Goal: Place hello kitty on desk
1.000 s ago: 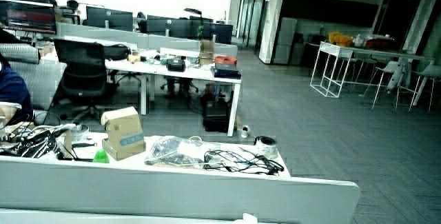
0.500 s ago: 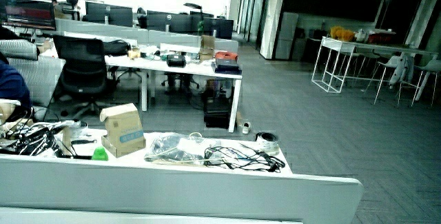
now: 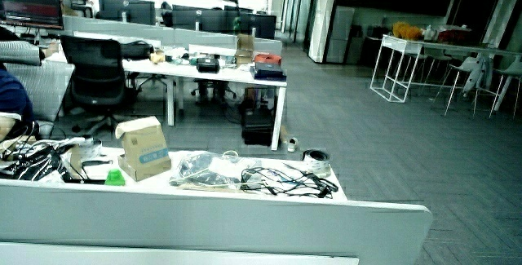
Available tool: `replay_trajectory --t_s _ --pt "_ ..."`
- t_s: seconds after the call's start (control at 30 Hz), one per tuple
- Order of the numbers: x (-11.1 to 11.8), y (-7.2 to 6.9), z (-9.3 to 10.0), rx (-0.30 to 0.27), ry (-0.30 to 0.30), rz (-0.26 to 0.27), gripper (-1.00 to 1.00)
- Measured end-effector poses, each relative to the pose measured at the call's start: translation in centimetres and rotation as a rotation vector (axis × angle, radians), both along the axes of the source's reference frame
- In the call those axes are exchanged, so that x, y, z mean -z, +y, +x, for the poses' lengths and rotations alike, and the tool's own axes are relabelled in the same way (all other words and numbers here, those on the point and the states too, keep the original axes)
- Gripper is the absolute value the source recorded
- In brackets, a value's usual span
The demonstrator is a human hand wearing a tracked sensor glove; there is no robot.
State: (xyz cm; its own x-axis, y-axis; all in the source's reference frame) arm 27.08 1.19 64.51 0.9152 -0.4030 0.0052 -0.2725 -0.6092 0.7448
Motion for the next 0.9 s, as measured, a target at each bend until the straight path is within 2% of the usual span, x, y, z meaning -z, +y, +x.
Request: replay_trajectory --t_s 0.1,0.13,0.2,0.27,0.4,0.5,0.6,0.73,0.8,0.9 --pt "-0.7 0.5 0.4 -0.047 0.001 0.000 0.00" --pt "-1.0 0.7 0.8 -0.054 0.005 0.003 0.00" --pt "-0.1 0.8 0.6 -0.058 0.002 0.019 0.00" --pt "-0.6 0.9 0.6 -0.058 0.003 0.017 -0.08" --pt "-0.3 1.0 -0.1 -0.036 -0.010 -0.001 -0.23" --pt "-0.7 1.2 -0.1 -0.038 -0.022 -0.047 -0.35" --pt "-1.3 1.8 -0.1 -0.019 -0.012 -0.039 -0.46" --pt "-1.7 2.3 0.0 -0.005 -0.012 -0.089 -0.62" --pt "-1.4 2.5 -0.3 0.018 -0.003 -0.096 -0.69" --pt "-1.1 2.8 -0.6 0.039 0.004 -0.072 -0.81"
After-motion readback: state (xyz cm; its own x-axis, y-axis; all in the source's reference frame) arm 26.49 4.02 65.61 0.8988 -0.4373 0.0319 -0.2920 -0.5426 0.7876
